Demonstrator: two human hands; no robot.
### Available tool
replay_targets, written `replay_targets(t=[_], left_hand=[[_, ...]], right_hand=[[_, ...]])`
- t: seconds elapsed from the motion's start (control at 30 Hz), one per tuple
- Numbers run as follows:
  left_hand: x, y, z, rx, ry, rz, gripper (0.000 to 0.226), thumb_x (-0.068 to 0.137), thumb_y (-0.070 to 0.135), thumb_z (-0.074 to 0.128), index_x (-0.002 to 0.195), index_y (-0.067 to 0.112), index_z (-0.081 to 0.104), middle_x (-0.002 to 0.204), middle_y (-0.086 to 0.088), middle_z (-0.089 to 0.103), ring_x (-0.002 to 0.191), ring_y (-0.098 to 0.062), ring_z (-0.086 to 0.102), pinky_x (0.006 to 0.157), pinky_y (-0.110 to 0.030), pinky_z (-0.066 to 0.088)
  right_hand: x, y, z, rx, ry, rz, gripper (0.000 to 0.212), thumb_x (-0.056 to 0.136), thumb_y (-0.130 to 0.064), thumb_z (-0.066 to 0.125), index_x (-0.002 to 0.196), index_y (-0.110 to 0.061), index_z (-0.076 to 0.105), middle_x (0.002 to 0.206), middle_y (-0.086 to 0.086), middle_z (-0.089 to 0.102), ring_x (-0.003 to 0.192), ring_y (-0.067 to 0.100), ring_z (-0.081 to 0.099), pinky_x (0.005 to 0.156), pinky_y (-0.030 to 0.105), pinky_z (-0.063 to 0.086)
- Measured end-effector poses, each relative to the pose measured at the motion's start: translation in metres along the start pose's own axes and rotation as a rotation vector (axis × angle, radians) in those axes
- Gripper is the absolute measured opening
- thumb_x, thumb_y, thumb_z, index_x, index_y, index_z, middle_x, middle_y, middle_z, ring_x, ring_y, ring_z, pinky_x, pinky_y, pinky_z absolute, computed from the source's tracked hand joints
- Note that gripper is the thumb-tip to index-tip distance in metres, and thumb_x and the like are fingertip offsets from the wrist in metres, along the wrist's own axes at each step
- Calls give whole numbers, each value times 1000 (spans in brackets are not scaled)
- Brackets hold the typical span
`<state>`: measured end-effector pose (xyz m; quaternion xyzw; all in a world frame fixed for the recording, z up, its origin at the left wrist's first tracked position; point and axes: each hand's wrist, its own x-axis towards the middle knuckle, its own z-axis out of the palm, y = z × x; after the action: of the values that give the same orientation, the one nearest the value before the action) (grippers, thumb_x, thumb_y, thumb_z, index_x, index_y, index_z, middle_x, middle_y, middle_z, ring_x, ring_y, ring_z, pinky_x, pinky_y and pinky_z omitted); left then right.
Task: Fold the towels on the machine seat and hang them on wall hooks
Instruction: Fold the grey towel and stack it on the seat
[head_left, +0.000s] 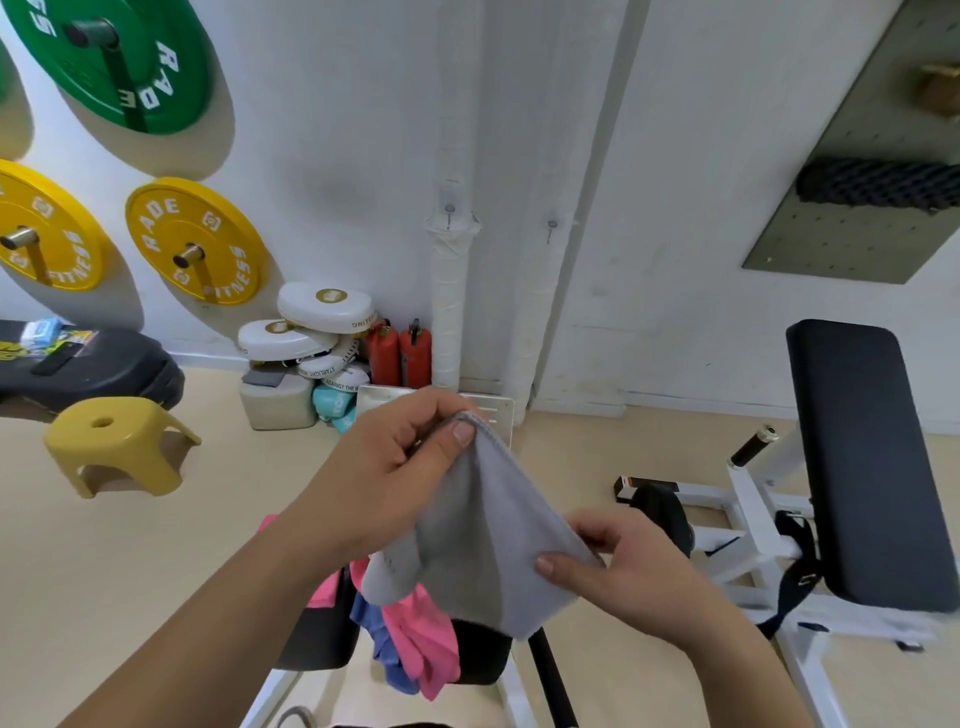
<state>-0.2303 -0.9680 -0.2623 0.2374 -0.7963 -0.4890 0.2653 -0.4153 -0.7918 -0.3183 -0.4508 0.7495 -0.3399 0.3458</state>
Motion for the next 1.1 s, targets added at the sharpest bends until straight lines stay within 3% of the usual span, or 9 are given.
replay_targets(t=[0.07, 0.17, 0.33, 0.5, 0.6, 0.7, 0.83, 0.97, 1.1], left_hand=[[2, -8, -1, -20, 54, -24, 18, 102, 18, 58, 99, 29, 72, 91, 2, 73, 90, -18, 65, 76, -18, 46], [2, -15, -5, -51, 151, -59, 19, 102, 20, 57, 100, 31, 72, 93, 1, 73, 88, -11, 64, 79, -23, 46], [2, -23, -13, -162, 349, -48, 28, 103, 19, 56, 96, 40, 73, 97, 13, 75, 95, -1, 64, 87, -27, 48], [0, -38, 0, -51, 409, -125, 36, 104, 22, 54, 90, 52, 67, 84, 25, 71, 71, 8, 59, 63, -23, 50], [1, -36, 1, 3, 446, -88, 27, 104, 24, 53, 94, 47, 64, 85, 26, 70, 70, 7, 59, 60, -8, 44], [3, -46, 0, 23, 413, -158, 23, 104, 22, 54, 96, 39, 66, 75, 26, 68, 62, 8, 57, 54, -7, 42], [5, -63, -2, -21, 402, -305, 17, 104, 22, 55, 99, 28, 69, 85, 16, 72, 75, 6, 63, 62, -12, 47], [1, -72, 2, -65, 376, -497, 18, 102, 23, 57, 92, 24, 72, 79, -6, 73, 76, -22, 65, 72, -48, 58], [-11, -68, 20, -84, 293, -479, 17, 100, 26, 60, 92, 25, 76, 82, 0, 77, 77, -23, 69, 71, -41, 58]], right_hand=[[-1, 11, -5, -100, 63, 62, 32, 77, -52, 75, 79, -20, 69, 72, 2, 62, 65, 3, 52, 67, 28, 42], [-5, 27, -20, -66, 185, 117, 26, 81, -38, 82, 75, -18, 66, 68, 1, 61, 57, 1, 50, 63, 26, 42], [-16, 35, -45, 267, 347, 93, 17, 85, -30, 81, 81, -22, 67, 72, -1, 62, 67, 16, 53, 66, 37, 42], [-6, 18, -34, 573, 705, -6, 8, 92, -24, 71, 89, -18, 67, 72, -5, 65, 69, 19, 56, 57, 30, 45], [-2, 7, -35, 637, 839, -8, 8, 95, -21, 71, 95, -13, 72, 86, 7, 74, 78, 18, 66, 71, 34, 54], [1, 13, -33, 447, 845, 33, 14, 95, -28, 70, 87, -19, 74, 75, -2, 72, 73, 12, 61, 71, 33, 47], [10, 19, -19, 377, 763, 114, 28, 98, -32, 64, 71, -25, 70, 54, -6, 52, 56, 9, 44, 60, 29, 35], [22, 24, 5, 503, 681, 196, 30, 95, -35, 68, 78, -11, 71, 80, 29, 59, 68, 21, 49, 65, 39, 41], [36, 7, 37, 518, 566, 210, 27, 95, -34, 70, 81, -12, 76, 81, 20, 71, 71, 32, 64, 70, 51, 59]])
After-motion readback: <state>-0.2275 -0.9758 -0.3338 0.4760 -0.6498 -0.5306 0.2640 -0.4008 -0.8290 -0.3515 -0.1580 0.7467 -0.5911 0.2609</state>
